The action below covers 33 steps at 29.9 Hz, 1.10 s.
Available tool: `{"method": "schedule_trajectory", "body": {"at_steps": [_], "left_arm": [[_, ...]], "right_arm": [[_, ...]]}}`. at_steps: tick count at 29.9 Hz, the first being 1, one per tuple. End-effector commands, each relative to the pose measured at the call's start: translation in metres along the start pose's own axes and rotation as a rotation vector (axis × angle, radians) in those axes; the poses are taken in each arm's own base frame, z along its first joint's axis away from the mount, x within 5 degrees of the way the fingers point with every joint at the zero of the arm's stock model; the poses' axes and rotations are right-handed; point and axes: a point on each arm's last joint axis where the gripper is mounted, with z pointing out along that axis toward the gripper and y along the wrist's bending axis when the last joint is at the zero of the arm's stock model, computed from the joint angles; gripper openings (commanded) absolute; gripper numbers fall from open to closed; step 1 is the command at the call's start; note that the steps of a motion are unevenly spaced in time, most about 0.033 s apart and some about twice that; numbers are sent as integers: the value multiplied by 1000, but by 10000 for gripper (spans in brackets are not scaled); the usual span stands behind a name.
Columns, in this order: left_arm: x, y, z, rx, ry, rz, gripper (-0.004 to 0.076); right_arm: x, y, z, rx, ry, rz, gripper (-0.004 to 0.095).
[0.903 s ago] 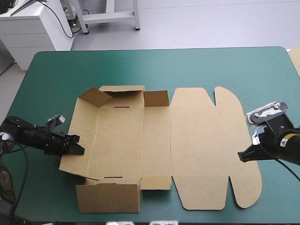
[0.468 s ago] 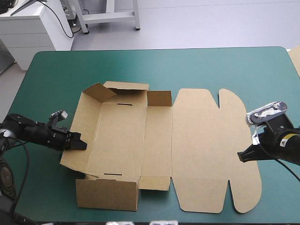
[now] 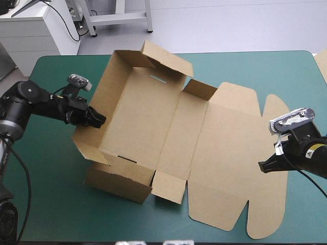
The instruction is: Fold the box
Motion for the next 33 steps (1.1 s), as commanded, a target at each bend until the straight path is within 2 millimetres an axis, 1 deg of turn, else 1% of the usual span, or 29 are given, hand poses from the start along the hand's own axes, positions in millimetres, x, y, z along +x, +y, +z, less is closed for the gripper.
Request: {"method": "schedule_trajectory", "body": {"at_steps": [1, 4, 8, 10, 13, 17, 22, 23, 26, 29, 31, 33], "left_arm": [[-36, -53, -31, 30, -81, 240, -8], [-59, -76, -40, -23, -123, 377, -8], [-84, -104, -53, -173, -193, 524, -8], [-92, -115, -57, -257, -210, 602, -8], [-98, -128, -54, -350, -217, 702, -8], [-104, -142, -34, -421, -180, 813, -8], [-118, -148, -4, -568, -144, 931, -8], [-120, -152, 4, -568, -142, 953, -8], [-126, -158, 18, -586, -164, 1008, -8], [-131, -161, 26, -601, -207, 1033, -8], [-130, -160, 29, -593, -195, 1025, -8], [-125, -158, 37, -589, -164, 1033, -8]], "right_arm": [[-8, -3, -10, 27, -85, 7, -21], [-9, -3, -10, 32, -89, 10, -21], [-10, -5, -11, 55, -114, 9, -21], [-11, -5, -11, 56, -120, 15, -21], [-12, -5, -11, 59, -128, 15, -21], [-13, -6, -12, 61, -141, 25, -21], [-14, -6, -12, 65, -157, 27, -21], [-14, -6, -12, 66, -158, 27, -21], [-15, -6, -12, 67, -164, 29, -21], [-16, -7, -12, 70, -176, 29, -21], [-16, -7, -12, 71, -179, 30, -21], [-16, -7, -12, 71, -183, 36, -21]]}}
